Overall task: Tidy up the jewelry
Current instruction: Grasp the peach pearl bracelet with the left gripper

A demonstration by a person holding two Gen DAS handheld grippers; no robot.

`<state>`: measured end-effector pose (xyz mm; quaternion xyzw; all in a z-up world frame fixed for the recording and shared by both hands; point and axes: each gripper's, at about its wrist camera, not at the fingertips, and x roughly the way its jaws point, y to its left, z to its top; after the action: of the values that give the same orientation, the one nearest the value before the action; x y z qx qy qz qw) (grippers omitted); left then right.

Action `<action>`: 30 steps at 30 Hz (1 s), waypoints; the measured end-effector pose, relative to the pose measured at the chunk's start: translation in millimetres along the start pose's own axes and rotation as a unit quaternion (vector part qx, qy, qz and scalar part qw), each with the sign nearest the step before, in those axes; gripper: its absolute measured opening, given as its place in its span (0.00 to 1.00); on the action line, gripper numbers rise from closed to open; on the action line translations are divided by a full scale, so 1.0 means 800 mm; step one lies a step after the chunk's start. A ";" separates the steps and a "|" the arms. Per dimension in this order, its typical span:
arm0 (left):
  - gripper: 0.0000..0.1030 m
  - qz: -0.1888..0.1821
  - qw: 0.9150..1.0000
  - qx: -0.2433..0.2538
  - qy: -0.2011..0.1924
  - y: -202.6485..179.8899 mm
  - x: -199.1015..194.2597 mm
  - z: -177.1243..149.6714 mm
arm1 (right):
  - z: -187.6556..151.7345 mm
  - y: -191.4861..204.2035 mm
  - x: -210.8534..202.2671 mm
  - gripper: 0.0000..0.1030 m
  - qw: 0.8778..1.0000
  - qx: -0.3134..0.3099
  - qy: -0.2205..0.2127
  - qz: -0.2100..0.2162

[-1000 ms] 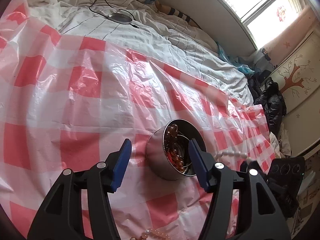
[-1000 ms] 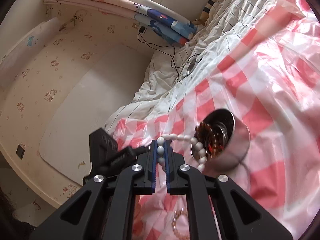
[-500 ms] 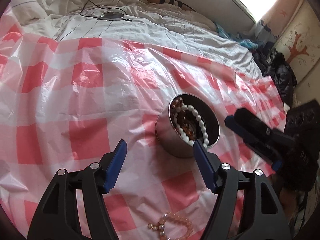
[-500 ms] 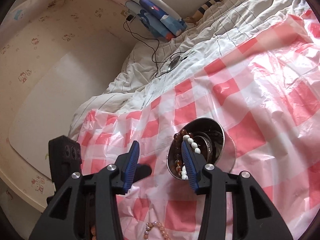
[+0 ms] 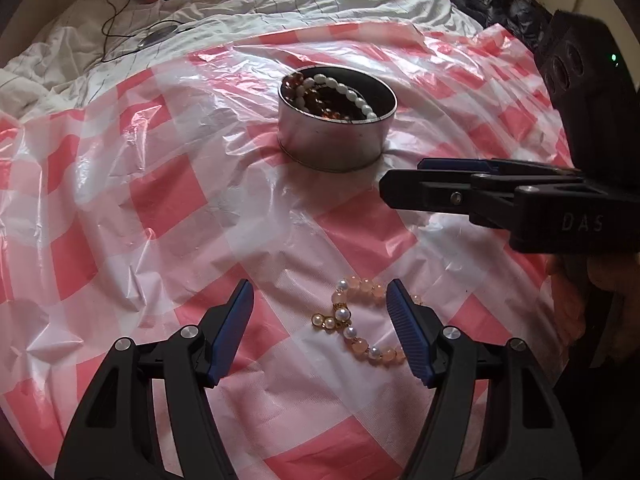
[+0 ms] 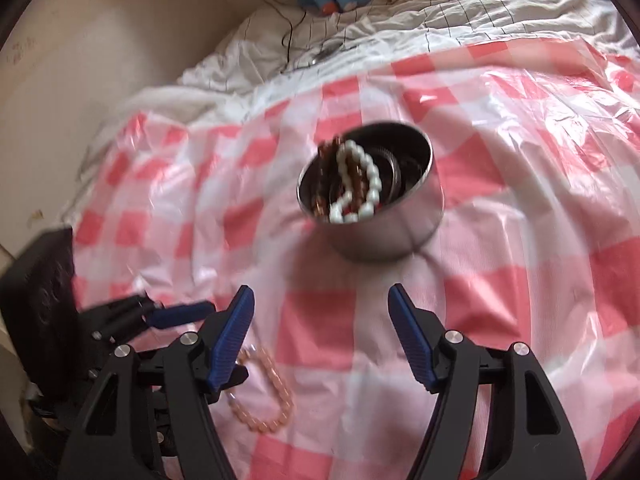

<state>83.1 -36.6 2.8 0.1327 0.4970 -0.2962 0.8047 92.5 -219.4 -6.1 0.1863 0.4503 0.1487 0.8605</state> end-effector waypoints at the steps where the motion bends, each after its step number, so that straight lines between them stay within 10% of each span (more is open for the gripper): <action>1: 0.63 0.005 1.000 0.014 0.007 -0.008 0.006 -0.003 | -0.004 0.000 0.000 0.69 1.000 0.000 0.000 0.001; 6: 0.11 0.028 0.997 0.065 0.011 -0.034 0.014 -0.005 | -0.002 -0.015 -0.003 0.70 0.999 0.032 -0.015 -0.003; 12: 0.10 -0.031 0.998 -0.037 -0.048 -0.002 -0.011 0.027 | 0.003 -0.042 -0.006 0.73 0.993 0.102 -0.017 0.058; 25: 0.09 -0.174 0.962 -0.139 -0.158 0.002 -0.013 0.119 | 0.001 -0.094 -0.007 0.82 0.940 0.253 -0.027 0.228; 30: 0.11 -0.176 0.948 -0.199 -0.175 0.002 0.012 0.139 | 0.013 -0.106 -0.005 0.82 0.926 0.284 -0.038 0.248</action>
<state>167.3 -95.4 46.9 -0.1735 0.4130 -0.3473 0.8238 106.6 -298.4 -36.0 0.5338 0.3802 0.2160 0.7238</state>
